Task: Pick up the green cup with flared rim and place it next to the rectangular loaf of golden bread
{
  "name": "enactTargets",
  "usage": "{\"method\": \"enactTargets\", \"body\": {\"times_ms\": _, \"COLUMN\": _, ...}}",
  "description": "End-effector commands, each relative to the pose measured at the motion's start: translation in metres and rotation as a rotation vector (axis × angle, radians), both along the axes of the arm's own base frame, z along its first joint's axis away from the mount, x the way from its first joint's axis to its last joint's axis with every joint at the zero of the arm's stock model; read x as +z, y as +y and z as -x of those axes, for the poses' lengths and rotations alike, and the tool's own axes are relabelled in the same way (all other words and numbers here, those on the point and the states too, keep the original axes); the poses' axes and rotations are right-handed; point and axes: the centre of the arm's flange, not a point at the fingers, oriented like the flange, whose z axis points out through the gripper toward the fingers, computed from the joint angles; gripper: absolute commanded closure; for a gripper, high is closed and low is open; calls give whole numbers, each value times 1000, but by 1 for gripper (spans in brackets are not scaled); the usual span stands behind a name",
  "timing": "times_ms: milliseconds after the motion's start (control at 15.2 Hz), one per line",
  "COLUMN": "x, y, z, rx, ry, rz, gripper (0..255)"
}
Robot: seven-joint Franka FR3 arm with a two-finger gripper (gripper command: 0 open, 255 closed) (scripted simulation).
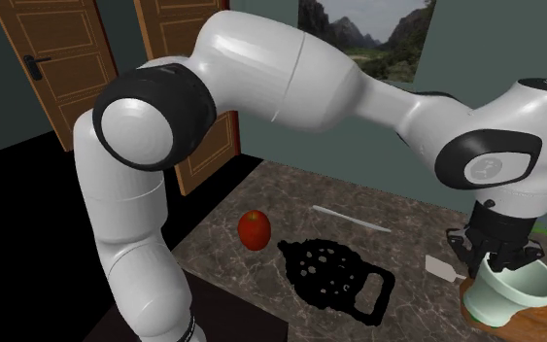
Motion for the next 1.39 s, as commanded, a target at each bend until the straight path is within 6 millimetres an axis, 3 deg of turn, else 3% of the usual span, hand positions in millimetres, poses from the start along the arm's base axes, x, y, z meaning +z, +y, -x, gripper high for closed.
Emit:
{"method": "enactTargets", "body": {"times_ms": 0, "x": -10, "y": 0, "z": -1, "rx": 0, "ry": 0, "rz": 1, "gripper": 255}}
{"method": "enactTargets", "body": {"times_ms": 1188, "x": -105, "y": 0, "z": -1, "rx": 0, "ry": 0, "rz": 1, "gripper": 255}}
{"method": "enactTargets", "body": {"times_ms": 1320, "x": -108, "y": 0, "z": -1, "rx": 0, "ry": 0, "rz": 1, "gripper": 255}}
